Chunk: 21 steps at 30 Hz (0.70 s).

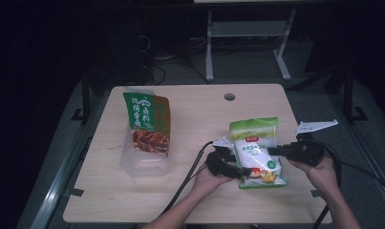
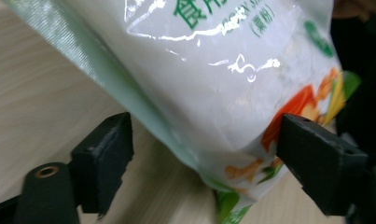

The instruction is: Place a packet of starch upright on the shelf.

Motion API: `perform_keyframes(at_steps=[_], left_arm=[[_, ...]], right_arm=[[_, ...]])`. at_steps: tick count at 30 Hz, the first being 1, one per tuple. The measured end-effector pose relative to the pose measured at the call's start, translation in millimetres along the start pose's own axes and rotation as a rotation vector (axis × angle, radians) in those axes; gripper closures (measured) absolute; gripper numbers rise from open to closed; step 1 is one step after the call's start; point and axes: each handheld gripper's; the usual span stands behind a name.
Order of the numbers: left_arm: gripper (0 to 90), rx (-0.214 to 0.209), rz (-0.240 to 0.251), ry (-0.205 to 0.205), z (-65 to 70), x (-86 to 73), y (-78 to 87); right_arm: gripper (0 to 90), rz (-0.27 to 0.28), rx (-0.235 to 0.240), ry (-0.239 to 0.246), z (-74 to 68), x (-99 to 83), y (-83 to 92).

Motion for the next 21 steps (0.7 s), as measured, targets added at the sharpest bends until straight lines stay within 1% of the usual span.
perform_keyframes(at_steps=[1, 2, 3, 4, 5, 7, 8, 10, 13, 14, 15, 17, 18, 19, 20, 21], left_arm=[[28.2, -0.031, 0.019, 0.011, -1.2, 0.6, 0.5], [32.1, -0.031, 0.024, 0.009, -1.7, 1.6, 1.1], [33.4, -0.035, 0.022, 0.008, -1.8, 2.7, 2.5], [39.3, -0.034, 0.033, -0.005, -1.4, 3.6, 4.8], [44.2, -0.024, 0.028, -0.015, -0.5, 4.8, 7.3], [49.5, -0.009, 0.041, -0.04, 0.7, 6.2, 11.4], [52.1, 0.006, 0.042, -0.043, 1.9, 7.6, 14.3], [55.6, 0.029, 0.043, -0.069, 3.0, 9.2, 18.6], [59.7, 0.07, 0.054, -0.094, 4.9, 11.3, 26.3], [61.2, 0.086, 0.054, -0.113, 5.9, 11.9, 29.3], [62.2, 0.1, 0.052, -0.119, 7.6, 12.4, 31.8], [63.2, 0.136, 0.036, -0.153, 9.2, 12.9, 36.2], [63.6, 0.148, 0.036, -0.16, 9.9, 12.6, 37.8], [64.4, 0.153, 0.035, -0.174, 9.4, 12.4, 40.0], [66.0, 0.15, 0.042, -0.177, 9.7, 12.3, 41.8], [67.9, 0.148, 0.047, -0.18, 11.2, 12.4, 42.0]], right_arm=[[87.2, 0.005, 0.002, 0.006, -1.2, 0.0, -0.2], [87.2, 0.01, 0.004, 0.015, -2.4, 0.1, -0.7], [87.2, 0.011, 0.007, 0.014, -3.5, 0.4, -0.9], [87.2, 0.011, 0.008, 0.017, -4.2, 0.6, -1.2], [87.1, 0.013, 0.009, 0.023, -4.9, 0.8, -2.0], [87.1, 0.024, 0.021, 0.027, -6.4, 0.9, -2.4], [87.0, 0.031, 0.031, 0.031, -7.3, 1.0, -2.9], [86.9, 0.037, 0.043, 0.04, -10.3, 2.0, -4.6], [86.7, 0.037, 0.042, 0.057, -15.9, 4.3, -8.6], [86.6, 0.035, 0.04, 0.067, -17.9, 5.0, -10.7], [86.4, 0.028, 0.033, 0.082, -20.4, 5.7, -13.0], [85.2, 0.007, 0.016, 0.105, -25.7, 6.5, -18.5], [84.6, -0.006, 0.006, 0.12, -27.4, 6.6, -21.9], [83.6, -0.026, -0.009, 0.127, -29.3, 6.6, -25.1], [82.1, -0.045, -0.021, 0.137, -30.3, 5.9, -29.3], [80.2, -0.07, -0.022, 0.14, -31.1, 4.8, -33.7]])
Point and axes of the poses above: each handheld gripper's, and its own axes: y roughly backward along the jaws, x roughly out of its top, z roughly to its right, and after that the axes turned 10 degrees about -y, right-handed
